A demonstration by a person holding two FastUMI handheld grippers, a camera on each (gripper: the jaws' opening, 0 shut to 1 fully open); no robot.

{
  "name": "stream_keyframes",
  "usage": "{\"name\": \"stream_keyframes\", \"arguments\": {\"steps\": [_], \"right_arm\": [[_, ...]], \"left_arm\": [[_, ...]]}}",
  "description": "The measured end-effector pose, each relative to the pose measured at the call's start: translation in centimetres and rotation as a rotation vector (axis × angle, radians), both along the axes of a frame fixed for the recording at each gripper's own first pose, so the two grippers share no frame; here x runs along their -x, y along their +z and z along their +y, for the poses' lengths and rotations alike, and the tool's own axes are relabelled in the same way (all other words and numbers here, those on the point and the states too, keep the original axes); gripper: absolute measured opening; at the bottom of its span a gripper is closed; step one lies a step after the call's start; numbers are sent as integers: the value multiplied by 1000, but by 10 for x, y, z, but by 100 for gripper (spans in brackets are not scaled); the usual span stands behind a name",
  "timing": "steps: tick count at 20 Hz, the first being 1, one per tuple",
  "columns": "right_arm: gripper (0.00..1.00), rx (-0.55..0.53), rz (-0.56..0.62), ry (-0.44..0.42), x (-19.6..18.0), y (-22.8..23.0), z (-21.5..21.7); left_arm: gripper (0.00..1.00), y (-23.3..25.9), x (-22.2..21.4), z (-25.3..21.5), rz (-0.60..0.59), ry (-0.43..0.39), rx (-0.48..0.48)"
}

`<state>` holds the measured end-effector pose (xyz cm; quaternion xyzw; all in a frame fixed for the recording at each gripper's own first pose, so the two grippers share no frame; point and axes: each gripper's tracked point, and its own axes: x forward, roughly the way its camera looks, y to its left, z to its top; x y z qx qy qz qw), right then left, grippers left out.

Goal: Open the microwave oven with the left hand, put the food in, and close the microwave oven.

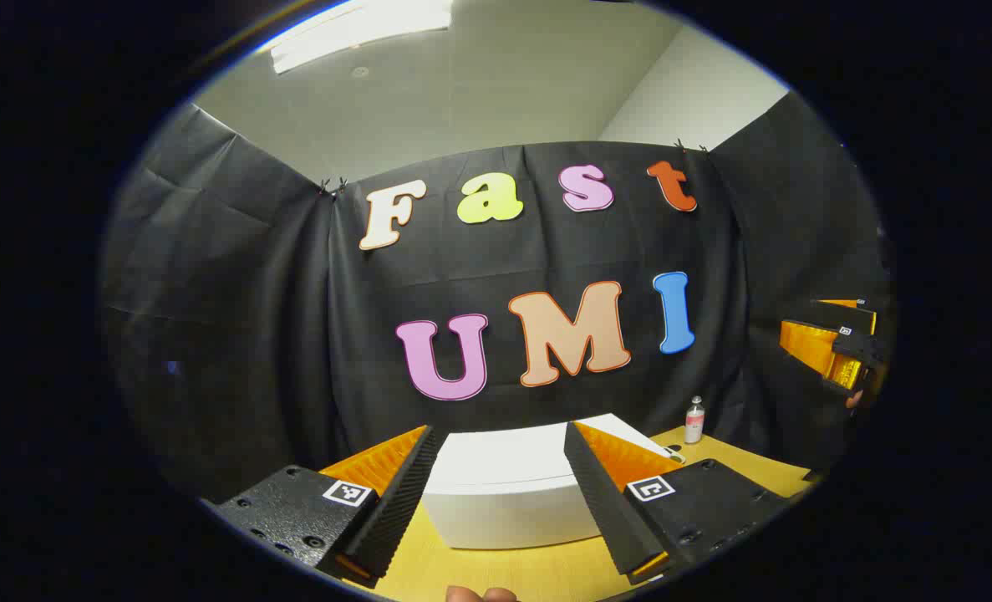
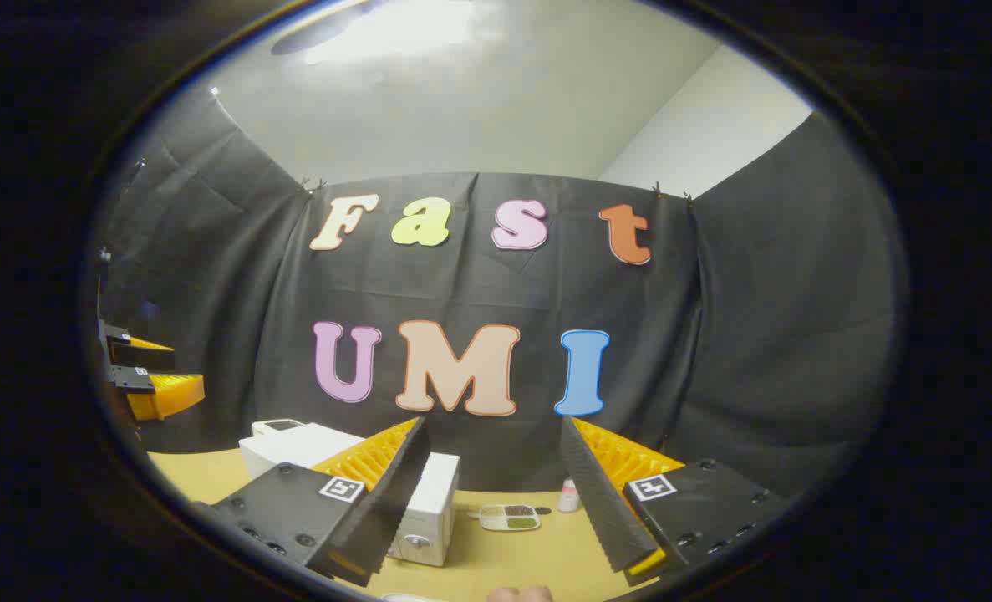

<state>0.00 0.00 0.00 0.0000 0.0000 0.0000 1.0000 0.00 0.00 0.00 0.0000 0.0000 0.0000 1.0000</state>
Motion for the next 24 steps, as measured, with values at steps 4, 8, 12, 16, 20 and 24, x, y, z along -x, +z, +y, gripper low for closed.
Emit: {"name": "stream_keyframes", "arguments": {"steps": [4,8,12,16,20,24], "right_arm": [[97,-4,13,0,0,-6,-3],[97,4,24,3,1,-9,-7],[97,3,22,7,0,-7,-5],[97,5,28,7,2,-8,-7],[97,-1,29,1,2,-6,-9],[96,-14,24,0,1,-3,-9]], "left_arm": [[98,-8,-1,0,21,13,29],[95,-11,1,-4,40,16,47],[95,-8,0,-8,35,11,39],[95,-13,2,-11,45,8,35],[95,-11,3,-12,45,7,34],[95,-12,2,-19,52,-11,34]]}}
